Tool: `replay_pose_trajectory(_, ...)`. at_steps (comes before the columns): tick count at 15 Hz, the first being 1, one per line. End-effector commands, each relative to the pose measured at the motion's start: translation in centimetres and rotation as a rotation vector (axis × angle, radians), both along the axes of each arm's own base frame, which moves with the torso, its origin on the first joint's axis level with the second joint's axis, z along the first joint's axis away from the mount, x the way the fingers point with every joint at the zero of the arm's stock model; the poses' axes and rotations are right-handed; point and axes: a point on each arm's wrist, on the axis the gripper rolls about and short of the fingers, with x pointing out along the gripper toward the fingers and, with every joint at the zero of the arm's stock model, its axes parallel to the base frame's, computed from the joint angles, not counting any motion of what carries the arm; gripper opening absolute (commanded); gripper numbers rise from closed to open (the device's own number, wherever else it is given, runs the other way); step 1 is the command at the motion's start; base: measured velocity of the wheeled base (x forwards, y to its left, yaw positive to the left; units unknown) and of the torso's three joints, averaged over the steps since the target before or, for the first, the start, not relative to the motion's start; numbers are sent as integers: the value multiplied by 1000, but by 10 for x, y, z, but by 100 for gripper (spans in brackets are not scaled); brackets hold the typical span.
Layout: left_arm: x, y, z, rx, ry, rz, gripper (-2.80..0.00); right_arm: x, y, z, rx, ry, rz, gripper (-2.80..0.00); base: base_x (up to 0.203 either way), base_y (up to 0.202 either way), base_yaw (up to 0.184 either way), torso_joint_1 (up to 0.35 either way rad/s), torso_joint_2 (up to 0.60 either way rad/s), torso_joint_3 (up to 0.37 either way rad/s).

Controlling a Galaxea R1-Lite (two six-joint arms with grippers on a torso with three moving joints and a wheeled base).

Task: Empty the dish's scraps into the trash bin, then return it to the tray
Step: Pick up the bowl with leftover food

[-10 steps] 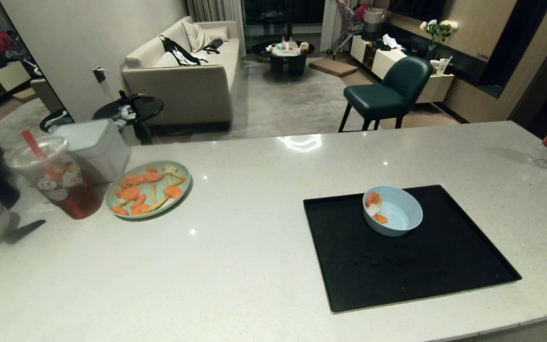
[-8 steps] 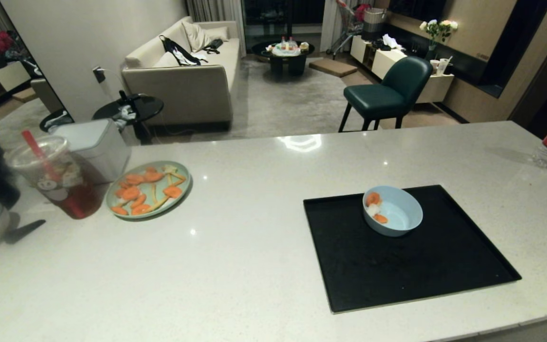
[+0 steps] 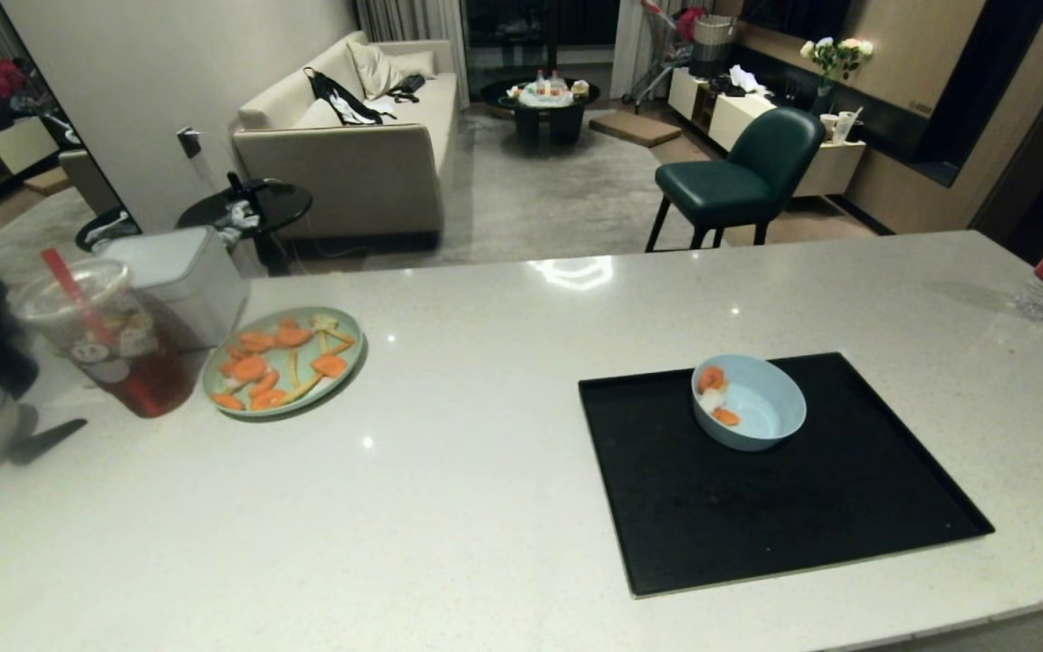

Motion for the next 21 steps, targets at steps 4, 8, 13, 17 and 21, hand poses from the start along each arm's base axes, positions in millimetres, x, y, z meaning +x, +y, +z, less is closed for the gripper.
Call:
replay_pose_trajectory(4,0,0,0,-1,0,0,-280,-6,2,16,-37,-22,96,-280,0,0,0,0,0,0)
replay_pose_trajectory(8,0,0,0,0,0,0,-280,-5,7,53,-116,40,313,-280,0,0,0,0,0,0)
replay_pose_trajectory(13,0,0,0,-1,0,-1,-280,60,8,109,-94,305,370,-280,0,0,0,0,0,0)
replay_pose_trajectory(17,0,0,0,-1,0,0,-280,149,10,139,-32,503,392,0,0,0,0,0,0,0)
replay_pose_trajectory(21,0,0,0,-1,0,0,-280,244,29,168,106,612,353,0,0,0,0,0,0,0)
